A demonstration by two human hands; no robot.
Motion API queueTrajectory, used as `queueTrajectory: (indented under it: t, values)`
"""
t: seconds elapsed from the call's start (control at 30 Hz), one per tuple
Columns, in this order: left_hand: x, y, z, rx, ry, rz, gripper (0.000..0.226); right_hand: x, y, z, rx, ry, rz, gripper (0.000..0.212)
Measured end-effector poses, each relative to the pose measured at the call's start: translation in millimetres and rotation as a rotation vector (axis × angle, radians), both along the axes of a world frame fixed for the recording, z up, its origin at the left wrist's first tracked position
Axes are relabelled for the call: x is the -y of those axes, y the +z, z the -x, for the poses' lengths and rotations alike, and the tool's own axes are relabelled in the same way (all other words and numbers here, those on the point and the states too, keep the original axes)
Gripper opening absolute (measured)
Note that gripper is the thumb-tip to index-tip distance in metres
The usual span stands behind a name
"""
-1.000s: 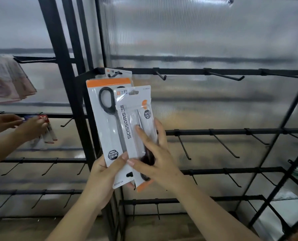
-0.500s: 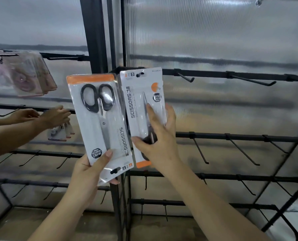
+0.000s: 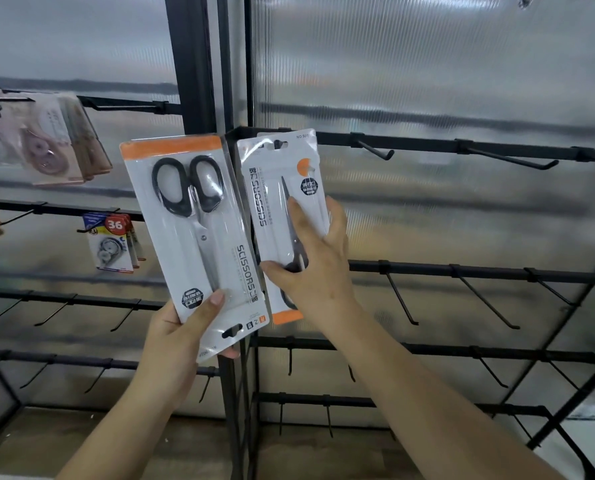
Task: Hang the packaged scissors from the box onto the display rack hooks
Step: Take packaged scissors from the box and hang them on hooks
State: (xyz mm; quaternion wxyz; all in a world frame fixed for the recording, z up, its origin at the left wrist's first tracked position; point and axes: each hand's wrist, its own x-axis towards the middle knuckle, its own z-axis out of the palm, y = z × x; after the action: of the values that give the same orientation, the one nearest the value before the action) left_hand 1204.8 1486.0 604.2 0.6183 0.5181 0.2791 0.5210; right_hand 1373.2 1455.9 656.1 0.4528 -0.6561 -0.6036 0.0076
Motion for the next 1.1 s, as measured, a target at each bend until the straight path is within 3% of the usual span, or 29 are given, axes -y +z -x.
queueTrajectory:
  t: [0.27,0.4,0.63,0.87,0.97,1.1]
  values:
    - [1.1,0.6,0.5,-0.033,-0.037,0.003,0.063,-2.4,-1.1,1.8,0.002,-0.007,0.012,0.087]
    - [-1.5,-0.1,-0.2,0.022,-0.02,0.026,0.014,2.1,1.1,3.0,-0.126,0.074,0.023,0.086]
    - [-6.0,6.5,0.3,0.032,-0.022,0.01,0.019,0.2,1.6,1.7,-0.259,0.155,0.022,0.086]
    - [-10.4,7.8,-0.2,0.012,-0.046,0.009,0.023,-4.9,-0.5,-4.2,-0.146,0.086,0.042,0.088]
    - [-14.8,6.9,0.6,0.024,-0.065,0.017,0.013,-2.6,1.2,-11.1,-0.07,0.042,0.063,0.086]
    - [-18.9,4.9,1.0,0.018,-0.087,0.007,0.061,-2.2,4.6,-14.0,0.012,-0.01,0.09,0.084]
